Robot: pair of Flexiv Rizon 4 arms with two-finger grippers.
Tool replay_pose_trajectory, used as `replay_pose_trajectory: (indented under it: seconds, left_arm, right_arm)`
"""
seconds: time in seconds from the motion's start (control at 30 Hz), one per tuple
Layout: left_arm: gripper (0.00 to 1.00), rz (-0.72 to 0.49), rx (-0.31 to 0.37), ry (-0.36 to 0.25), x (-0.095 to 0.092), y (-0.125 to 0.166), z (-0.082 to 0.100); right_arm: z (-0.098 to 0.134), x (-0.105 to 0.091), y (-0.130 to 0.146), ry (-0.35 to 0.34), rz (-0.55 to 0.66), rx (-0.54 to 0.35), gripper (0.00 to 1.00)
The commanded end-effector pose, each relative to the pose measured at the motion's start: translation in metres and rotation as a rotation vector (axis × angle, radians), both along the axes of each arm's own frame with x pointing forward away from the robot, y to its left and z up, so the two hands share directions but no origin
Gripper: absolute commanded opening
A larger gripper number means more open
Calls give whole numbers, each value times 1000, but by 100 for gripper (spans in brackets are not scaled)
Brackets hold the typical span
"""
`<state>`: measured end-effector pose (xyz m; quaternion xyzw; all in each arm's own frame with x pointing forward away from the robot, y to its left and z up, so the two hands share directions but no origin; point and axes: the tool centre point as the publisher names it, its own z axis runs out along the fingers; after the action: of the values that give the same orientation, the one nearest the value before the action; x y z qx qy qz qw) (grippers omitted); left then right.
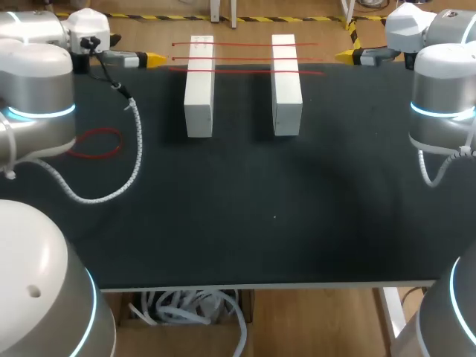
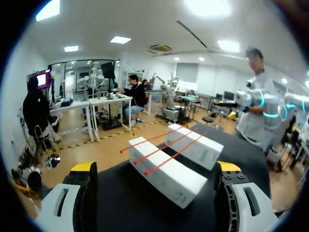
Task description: Grab the tape and strap the tape.
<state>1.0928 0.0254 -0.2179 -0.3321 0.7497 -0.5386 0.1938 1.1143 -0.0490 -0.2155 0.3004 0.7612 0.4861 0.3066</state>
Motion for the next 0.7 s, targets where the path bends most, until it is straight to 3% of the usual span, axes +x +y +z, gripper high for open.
replay_pose_trajectory:
  seconds: [0.03, 0.13, 0.27, 0.33, 0.43, 0.5, 0.57, 0.6, 0.63, 0.7]
  left_arm:
    - [100, -161, -63, -29, 11, 17, -5]
    - [100, -263, -148, -49, 16, 18, -13]
    - [100, -333, -142, -38, 22, 16, -26]
    - [100, -334, -112, -23, 26, 15, -32]
    - [100, -334, -126, -37, 31, 11, -35]
    - [73, -338, -125, -42, 35, 7, -37]
    - [62, -348, -125, -54, 39, 4, -39]
    - [43, -354, -131, -61, 40, 2, -40]
    - [31, -355, -135, -60, 42, 1, -40]
    - [31, -373, -132, -78, 45, -1, -40]
  right_arm:
    - [0, 0, -1, 0, 2, 1, 100]
    - [0, 0, -1, 0, 2, 1, 100]
    - [0, 0, -1, 0, 2, 1, 100]
    - [0, 0, -1, 0, 2, 1, 100]
    - [0, 0, -1, 0, 2, 1, 100]
    - [0, 0, -1, 0, 2, 1, 100]
    - [0, 0, -1, 0, 2, 1, 100]
    - [0, 0, -1, 0, 2, 1, 100]
    - [0, 0, -1, 0, 2, 1, 100]
    - [0, 0, -1, 0, 2, 1, 100]
